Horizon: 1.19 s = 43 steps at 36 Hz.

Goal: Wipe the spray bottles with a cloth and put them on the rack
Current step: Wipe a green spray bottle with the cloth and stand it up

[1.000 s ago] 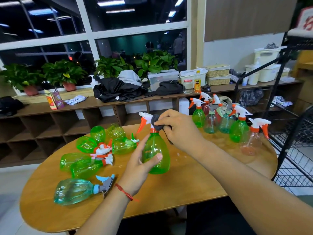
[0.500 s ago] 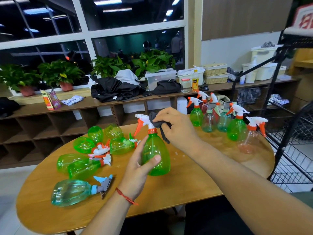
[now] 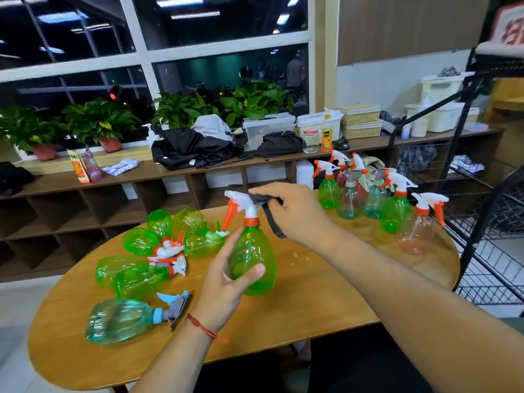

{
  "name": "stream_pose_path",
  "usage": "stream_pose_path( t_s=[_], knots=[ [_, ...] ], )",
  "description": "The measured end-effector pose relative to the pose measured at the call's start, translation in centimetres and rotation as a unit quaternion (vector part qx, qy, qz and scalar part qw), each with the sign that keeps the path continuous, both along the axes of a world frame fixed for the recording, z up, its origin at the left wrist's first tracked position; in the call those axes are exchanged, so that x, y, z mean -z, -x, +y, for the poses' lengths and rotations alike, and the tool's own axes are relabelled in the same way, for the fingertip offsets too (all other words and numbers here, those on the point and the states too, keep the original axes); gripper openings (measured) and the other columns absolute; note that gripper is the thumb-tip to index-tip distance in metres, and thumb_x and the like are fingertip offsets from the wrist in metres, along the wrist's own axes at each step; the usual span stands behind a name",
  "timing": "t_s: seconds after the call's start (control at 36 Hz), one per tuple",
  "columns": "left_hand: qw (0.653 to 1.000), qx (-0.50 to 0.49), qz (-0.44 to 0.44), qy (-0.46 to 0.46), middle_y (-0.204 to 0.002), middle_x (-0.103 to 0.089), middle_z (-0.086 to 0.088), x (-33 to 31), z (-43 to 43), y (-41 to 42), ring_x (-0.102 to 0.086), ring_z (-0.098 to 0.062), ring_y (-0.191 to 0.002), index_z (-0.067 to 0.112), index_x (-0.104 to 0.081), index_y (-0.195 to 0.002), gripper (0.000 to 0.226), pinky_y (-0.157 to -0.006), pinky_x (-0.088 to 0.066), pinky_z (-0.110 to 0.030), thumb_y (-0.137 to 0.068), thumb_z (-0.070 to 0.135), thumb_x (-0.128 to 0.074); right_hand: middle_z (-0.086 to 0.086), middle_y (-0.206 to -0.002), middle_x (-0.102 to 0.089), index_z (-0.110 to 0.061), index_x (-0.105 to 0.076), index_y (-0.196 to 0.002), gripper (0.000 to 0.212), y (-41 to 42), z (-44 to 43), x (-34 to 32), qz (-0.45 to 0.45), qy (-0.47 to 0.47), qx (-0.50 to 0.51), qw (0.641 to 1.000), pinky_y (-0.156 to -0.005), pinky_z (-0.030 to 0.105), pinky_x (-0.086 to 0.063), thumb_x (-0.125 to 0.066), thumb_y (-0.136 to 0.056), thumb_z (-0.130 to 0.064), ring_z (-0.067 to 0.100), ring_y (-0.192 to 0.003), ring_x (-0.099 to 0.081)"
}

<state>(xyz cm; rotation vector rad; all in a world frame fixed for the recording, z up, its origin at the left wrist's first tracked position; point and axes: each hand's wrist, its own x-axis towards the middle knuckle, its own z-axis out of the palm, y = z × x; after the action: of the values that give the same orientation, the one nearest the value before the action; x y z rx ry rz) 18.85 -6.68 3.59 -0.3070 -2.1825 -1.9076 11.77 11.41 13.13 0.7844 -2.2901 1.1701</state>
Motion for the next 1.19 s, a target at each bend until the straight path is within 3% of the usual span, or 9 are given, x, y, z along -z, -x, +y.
stream_pose_path(
  t_s=[0.17, 0.28, 0.42, 0.56, 0.67, 0.83, 1.03, 1.11, 1.19],
  knots=[
    [0.999, 0.020, -0.001, 0.043, -0.120, -0.054, 0.059, 0.0, 0.3, -0.1, -0.048, 0.033, -0.117, 0.029, -0.041, -0.153, 0.077, -0.087, -0.043, 0.003, -0.091, 0.001, -0.077, -0.002, -0.121, -0.078, -0.018, -0.079, -0.124, 0.047, 0.3, 0.6, -1.6, -0.008, -0.003, 0.020, 1.000, -0.084, -0.006, -0.039, -0.052, -0.096, 0.007, -0.015, -0.094, -0.060],
    [0.998, 0.022, 0.010, 0.052, -0.129, -0.051, 0.058, -0.2, 0.7, 0.1, -0.042, 0.031, -0.127, 0.035, -0.043, -0.152, 0.079, -0.095, -0.038, 0.003, -0.086, 0.017, -0.083, -0.002, -0.124, -0.076, -0.017, -0.078, -0.125, 0.049, -0.3, -0.7, -1.0, 0.015, 0.012, -0.001, 1.000, -0.093, 0.007, -0.048, -0.050, -0.094, 0.009, -0.014, -0.096, -0.064],
    [1.000, 0.012, 0.011, 0.027, -0.123, -0.057, 0.054, 0.2, 0.2, -0.2, -0.052, 0.027, -0.120, 0.022, -0.043, -0.152, 0.077, -0.091, -0.044, 0.000, -0.089, -0.006, -0.076, 0.001, -0.122, -0.077, -0.015, -0.077, -0.126, 0.044, -0.2, 0.8, 1.1, -0.034, -0.007, 0.028, 0.999, -0.091, 0.014, -0.054, -0.050, -0.098, 0.006, -0.004, -0.089, -0.064],
    [0.998, 0.028, 0.003, 0.052, -0.119, -0.058, 0.056, -0.2, 0.5, -0.1, -0.052, 0.030, -0.116, 0.023, -0.042, -0.153, 0.075, -0.089, -0.044, 0.001, -0.091, -0.006, -0.075, 0.001, -0.122, -0.077, -0.014, -0.079, -0.122, 0.046, -0.2, 1.1, -0.4, 0.027, 0.009, 0.034, 0.999, -0.102, 0.004, -0.043, -0.052, -0.093, 0.010, 0.002, -0.112, -0.064],
    [0.999, 0.015, 0.016, 0.030, -0.137, -0.055, 0.035, -0.4, 0.9, 0.3, -0.050, 0.029, -0.120, 0.023, -0.043, -0.153, 0.076, -0.090, -0.044, 0.001, -0.091, -0.004, -0.076, 0.002, -0.132, -0.073, -0.014, -0.075, -0.130, 0.048, -1.1, -0.3, -0.5, 0.056, -0.013, 0.023, 0.998, -0.107, 0.003, -0.037, -0.051, -0.095, 0.007, 0.008, -0.123, -0.061],
    [0.999, 0.021, 0.014, 0.040, -0.118, -0.060, 0.054, -0.4, -0.1, 0.4, -0.054, 0.028, -0.115, 0.022, -0.042, -0.153, 0.076, -0.087, -0.046, 0.000, -0.091, -0.007, -0.074, 0.004, -0.128, -0.075, -0.014, -0.077, -0.127, 0.045, -0.2, 1.9, 1.3, -0.006, -0.029, 0.052, 0.998, -0.112, 0.033, -0.050, -0.051, -0.096, 0.007, 0.018, -0.123, -0.066],
    [0.998, 0.036, 0.018, 0.052, -0.127, -0.055, 0.054, -0.3, 0.8, 0.9, -0.049, 0.027, -0.124, 0.029, -0.043, -0.153, 0.078, -0.093, -0.043, 0.000, -0.089, 0.004, -0.080, -0.001, -0.127, -0.075, -0.018, -0.072, -0.135, 0.050, -0.5, 0.4, 0.2, 0.037, 0.009, 0.036, 0.999, -0.097, 0.004, -0.044, -0.050, -0.097, 0.007, 0.004, -0.108, -0.066],
    [0.999, 0.032, 0.023, 0.033, -0.128, -0.056, 0.053, -0.2, 0.8, 0.6, -0.050, 0.025, -0.125, 0.025, -0.043, -0.153, 0.078, -0.093, -0.044, -0.001, -0.089, -0.001, -0.078, -0.003, -0.123, -0.076, -0.021, -0.071, -0.137, 0.046, -0.4, 1.1, 1.9, -0.014, 0.006, 0.041, 0.999, -0.079, 0.017, -0.055, -0.049, -0.103, 0.000, -0.003, -0.078, -0.069],
    [0.999, 0.035, 0.017, 0.037, -0.121, -0.059, 0.053, -0.3, 0.7, 0.5, -0.053, 0.028, -0.117, 0.025, -0.043, -0.152, 0.076, -0.088, -0.045, 0.000, -0.090, -0.006, -0.075, -0.005, -0.127, -0.075, -0.021, -0.072, -0.136, 0.044, -0.2, 2.4, 2.8, -0.034, -0.004, 0.051, 0.998, -0.098, 0.027, -0.057, -0.052, -0.103, -0.001, -0.002, -0.106, -0.066]
  ],
)
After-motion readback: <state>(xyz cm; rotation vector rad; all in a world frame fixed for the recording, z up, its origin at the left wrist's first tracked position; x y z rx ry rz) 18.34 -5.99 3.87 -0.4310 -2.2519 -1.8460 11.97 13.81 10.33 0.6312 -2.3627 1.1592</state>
